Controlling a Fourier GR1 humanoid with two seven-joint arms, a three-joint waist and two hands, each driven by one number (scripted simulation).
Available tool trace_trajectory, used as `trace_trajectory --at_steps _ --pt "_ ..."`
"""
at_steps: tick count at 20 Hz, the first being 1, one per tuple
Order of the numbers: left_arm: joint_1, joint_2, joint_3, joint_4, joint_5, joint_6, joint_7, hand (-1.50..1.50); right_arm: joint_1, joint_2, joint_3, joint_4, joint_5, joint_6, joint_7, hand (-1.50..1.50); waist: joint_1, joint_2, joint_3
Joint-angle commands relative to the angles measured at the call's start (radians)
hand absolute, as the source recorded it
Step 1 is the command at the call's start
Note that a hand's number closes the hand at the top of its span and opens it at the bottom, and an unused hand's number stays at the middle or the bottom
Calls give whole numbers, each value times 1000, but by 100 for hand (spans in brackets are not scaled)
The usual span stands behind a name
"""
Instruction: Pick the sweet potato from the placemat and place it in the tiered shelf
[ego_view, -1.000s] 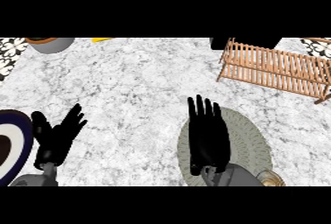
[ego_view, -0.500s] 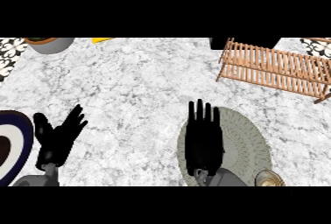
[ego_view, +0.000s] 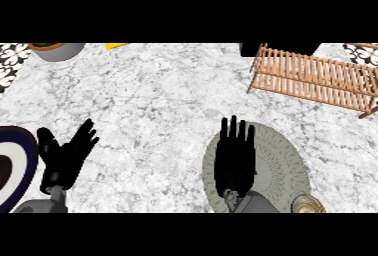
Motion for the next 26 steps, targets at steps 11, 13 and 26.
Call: trace_trajectory --at_steps 11,13,26 --pt "19 9 81 -3 -4 -92 35 0 58 -21 -97 109 132 -182 -110 -150 0 2 -2" --pt "-27 -74 30 43 -93 0 6 0 15 1 -145 198 121 -207 -156 -150 0 2 -2" --pt "17 -89 48 22 -103 -22 -13 0 -4 16 -124 393 75 -157 -300 150 5 3 -2"
